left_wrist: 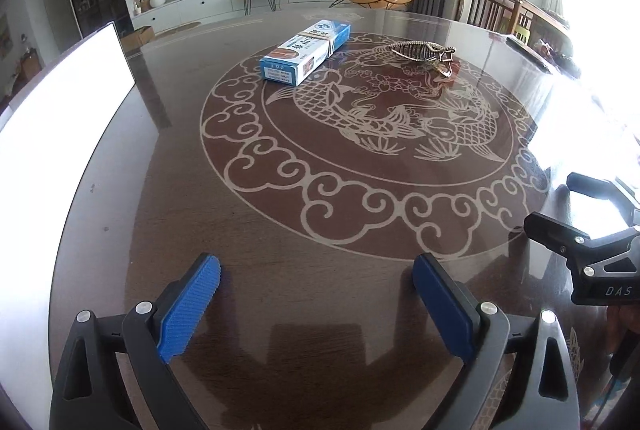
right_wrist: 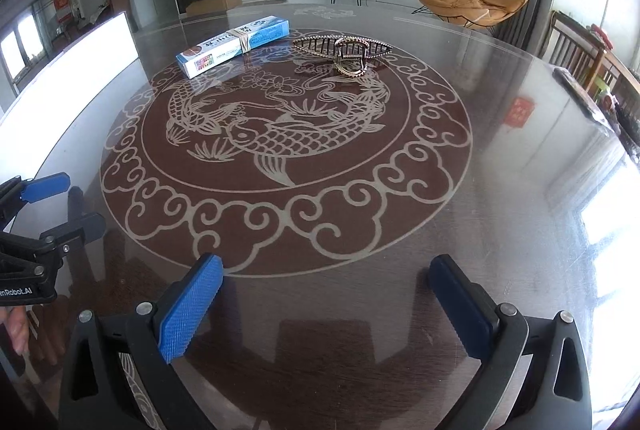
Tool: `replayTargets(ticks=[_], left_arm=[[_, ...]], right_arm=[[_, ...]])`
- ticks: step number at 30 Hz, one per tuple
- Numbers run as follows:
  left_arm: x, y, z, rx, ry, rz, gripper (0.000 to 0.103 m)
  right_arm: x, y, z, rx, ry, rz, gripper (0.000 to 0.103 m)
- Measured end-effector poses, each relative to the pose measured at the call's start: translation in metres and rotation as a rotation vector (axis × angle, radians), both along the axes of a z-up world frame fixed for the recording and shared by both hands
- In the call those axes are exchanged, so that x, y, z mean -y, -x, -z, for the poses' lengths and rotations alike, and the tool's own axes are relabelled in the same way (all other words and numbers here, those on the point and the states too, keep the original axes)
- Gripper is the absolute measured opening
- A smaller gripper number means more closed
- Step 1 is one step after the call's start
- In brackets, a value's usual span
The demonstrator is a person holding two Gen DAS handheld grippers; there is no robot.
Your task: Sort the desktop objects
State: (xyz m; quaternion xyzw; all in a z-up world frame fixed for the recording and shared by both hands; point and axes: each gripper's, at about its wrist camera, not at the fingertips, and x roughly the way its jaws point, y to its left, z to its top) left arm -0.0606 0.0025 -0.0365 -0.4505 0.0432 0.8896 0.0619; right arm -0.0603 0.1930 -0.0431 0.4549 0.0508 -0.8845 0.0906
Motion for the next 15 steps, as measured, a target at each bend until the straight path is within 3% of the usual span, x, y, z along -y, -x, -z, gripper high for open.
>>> replayTargets(ticks=[15], left_arm=[[0.0020, 0.0014, 0.0014, 0.010, -0.011, -0.012, 0.103]], right_arm=[[-0.0007, 0.0006, 0.0010, 0.000, -0.003, 0.002, 0.103]])
